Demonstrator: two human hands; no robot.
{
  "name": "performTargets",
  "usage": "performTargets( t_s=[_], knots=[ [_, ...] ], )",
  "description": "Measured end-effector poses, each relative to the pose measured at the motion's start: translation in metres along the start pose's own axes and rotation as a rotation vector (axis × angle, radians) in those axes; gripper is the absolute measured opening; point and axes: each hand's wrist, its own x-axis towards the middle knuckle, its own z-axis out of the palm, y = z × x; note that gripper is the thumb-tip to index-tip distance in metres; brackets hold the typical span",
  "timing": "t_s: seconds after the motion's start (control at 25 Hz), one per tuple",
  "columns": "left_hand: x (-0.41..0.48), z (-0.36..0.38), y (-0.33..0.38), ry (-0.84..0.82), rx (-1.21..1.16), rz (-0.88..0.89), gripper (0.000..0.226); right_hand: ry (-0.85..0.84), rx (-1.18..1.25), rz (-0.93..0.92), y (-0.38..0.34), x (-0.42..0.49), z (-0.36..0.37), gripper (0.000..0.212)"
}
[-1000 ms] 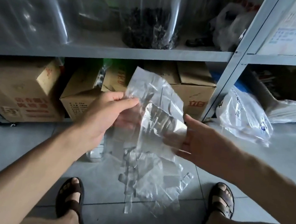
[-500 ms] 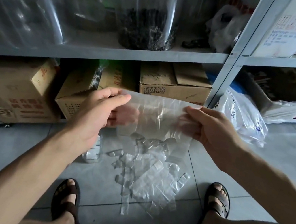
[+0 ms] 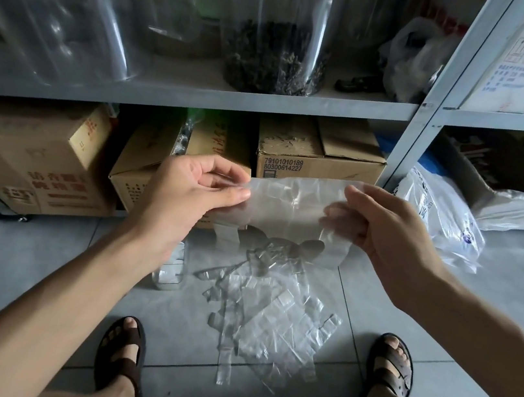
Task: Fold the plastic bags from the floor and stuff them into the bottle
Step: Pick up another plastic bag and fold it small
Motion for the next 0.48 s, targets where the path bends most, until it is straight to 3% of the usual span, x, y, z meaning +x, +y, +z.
performTargets(
  t_s=[0.16, 0.48],
  knots=[
    [0.0031, -0.005, -0.0013, 0.043, -0.052, 0.041, 0.015, -0.026, 0.025, -0.103, -0.0004, -0.0004, -0.0024, 0.039],
    [0.0082, -0.004, -0.0017, 0.092, -0.118, 0.041, 0.014, -0.051, -0.078, -0.221, 0.0027, 0.0063, -0.0047, 0.02]
  ],
)
